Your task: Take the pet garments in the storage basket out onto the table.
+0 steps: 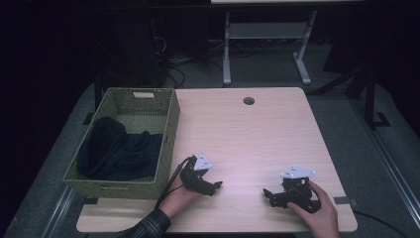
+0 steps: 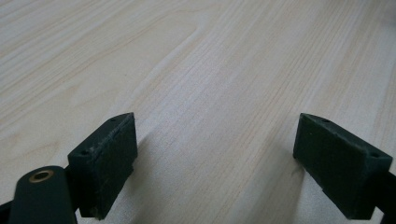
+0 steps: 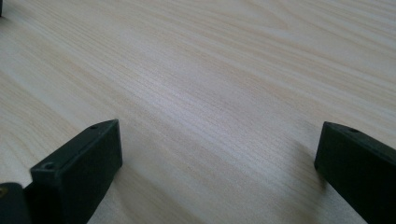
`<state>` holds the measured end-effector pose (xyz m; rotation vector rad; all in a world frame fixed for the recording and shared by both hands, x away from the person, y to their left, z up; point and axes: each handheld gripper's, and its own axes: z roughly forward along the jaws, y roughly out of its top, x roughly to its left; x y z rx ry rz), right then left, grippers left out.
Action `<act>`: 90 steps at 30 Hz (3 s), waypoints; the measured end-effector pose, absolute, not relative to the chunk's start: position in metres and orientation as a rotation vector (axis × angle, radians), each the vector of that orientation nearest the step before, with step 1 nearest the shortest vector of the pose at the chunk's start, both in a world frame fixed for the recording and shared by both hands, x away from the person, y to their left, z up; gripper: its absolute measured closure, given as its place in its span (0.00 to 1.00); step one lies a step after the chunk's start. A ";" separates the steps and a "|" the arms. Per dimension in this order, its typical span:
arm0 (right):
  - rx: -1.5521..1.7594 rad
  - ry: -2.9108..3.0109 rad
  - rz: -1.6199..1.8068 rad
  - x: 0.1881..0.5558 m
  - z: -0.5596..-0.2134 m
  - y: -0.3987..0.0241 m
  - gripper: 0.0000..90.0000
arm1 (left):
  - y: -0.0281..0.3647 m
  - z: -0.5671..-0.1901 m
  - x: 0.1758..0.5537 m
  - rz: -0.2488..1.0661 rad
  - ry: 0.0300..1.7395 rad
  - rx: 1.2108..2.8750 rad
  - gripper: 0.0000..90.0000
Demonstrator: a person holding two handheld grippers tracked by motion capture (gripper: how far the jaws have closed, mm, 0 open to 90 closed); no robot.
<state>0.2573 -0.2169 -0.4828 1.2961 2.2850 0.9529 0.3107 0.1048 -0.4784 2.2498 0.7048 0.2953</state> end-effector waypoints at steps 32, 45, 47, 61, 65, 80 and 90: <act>1.295 2.286 0.953 0.257 -0.483 -0.217 0.01 | 0.108 -0.467 0.315 0.256 0.730 2.273 0.16; 1.295 2.286 0.953 0.257 -0.483 -0.217 0.00 | 0.115 -0.458 0.319 0.284 0.740 2.263 0.16; 1.295 2.287 0.953 0.257 -0.483 -0.217 0.01 | 0.115 -0.456 0.319 0.273 0.742 2.256 0.16; 1.294 2.286 0.952 0.257 -0.483 -0.217 0.01 | 0.116 -0.450 0.317 0.274 0.731 2.255 0.16; 1.297 2.283 0.952 0.257 -0.483 -0.217 0.00 | 0.116 -0.448 0.316 0.280 0.728 2.254 0.16; 1.300 2.281 0.952 0.257 -0.483 -0.217 0.00 | 0.116 -0.440 0.315 0.281 0.723 2.248 0.17; 1.300 2.281 0.952 0.257 -0.483 -0.217 0.01 | 0.117 -0.434 0.314 0.280 0.722 2.236 0.17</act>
